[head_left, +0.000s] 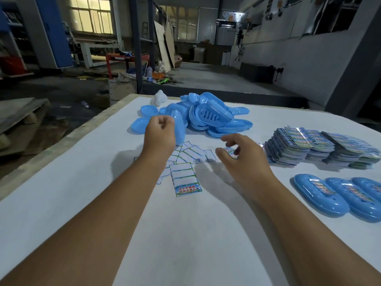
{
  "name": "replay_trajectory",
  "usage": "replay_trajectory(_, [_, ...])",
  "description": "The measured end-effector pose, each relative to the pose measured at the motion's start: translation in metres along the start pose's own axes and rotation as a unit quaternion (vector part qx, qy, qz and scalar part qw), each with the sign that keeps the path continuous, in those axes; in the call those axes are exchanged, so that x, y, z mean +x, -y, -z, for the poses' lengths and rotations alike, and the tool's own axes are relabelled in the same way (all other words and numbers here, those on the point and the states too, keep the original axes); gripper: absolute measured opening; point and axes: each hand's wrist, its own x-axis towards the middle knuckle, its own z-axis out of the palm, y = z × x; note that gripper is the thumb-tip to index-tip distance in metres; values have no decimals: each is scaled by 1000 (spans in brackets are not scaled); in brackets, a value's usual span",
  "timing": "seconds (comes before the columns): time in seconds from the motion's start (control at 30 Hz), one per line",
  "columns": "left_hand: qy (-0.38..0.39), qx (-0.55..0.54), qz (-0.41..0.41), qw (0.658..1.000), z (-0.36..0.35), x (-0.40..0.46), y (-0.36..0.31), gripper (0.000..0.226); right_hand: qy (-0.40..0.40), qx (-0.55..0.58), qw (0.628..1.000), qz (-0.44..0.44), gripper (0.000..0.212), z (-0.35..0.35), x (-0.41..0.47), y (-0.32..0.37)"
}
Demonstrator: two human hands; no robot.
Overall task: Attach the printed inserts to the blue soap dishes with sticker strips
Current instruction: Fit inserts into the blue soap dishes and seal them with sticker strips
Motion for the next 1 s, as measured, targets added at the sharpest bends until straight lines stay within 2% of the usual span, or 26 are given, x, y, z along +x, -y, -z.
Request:
replay_trajectory(0.07, [53,-122,104,986,-10,-16,-10,12,30,20,999,21,54,1,-2,2])
replay_trajectory(0.17, [127,-252,201,938,-19,-38,-16,17,71,52,996,30,78,2,-3,2])
replay_trajectory(0.23, [158,-281,222,920,-21,-48,-17,19,80,57,995,36,77,3,-4,-1])
replay_trajectory(0.3, [168,-266,222,923,-21,-51,-16,20,72,37,996,36,76,5,-3,-3])
replay_trajectory(0.37, [166,-172,194,952,-16,-48,-15,23,75,27,997,16,85,8,0,-6])
replay_trajectory(0.43, [164,69,89,980,-6,-41,-9,25,90,11,996,-8,89,14,4,-8])
replay_trajectory(0.47, [157,224,14,962,-1,-38,-4,24,102,-17,995,-11,87,18,5,-10])
replay_trajectory(0.5, [141,366,-49,919,3,-38,-1,22,123,-52,991,-13,86,21,5,-12])
replay_trajectory(0.53, [127,458,-90,875,5,-41,-1,19,153,-82,985,-19,85,24,4,-13])
replay_trajectory(0.57, [124,498,-105,852,5,-44,0,18,186,-105,976,-28,84,27,2,-14])
replay_trajectory(0.67, [195,471,-46,859,8,-47,-2,24,247,-154,956,-36,77,28,-1,-14])
replay_trajectory(0.77, [321,482,2,815,15,-44,-11,47,254,-173,951,-41,78,27,0,-12])
replay_trajectory(0.87, [337,486,6,807,19,-45,-19,56,272,-195,941,-51,83,27,-1,-11])
replay_trajectory(1.0, [340,476,-16,811,18,-43,-20,50,270,-193,942,-56,87,26,-4,-9])
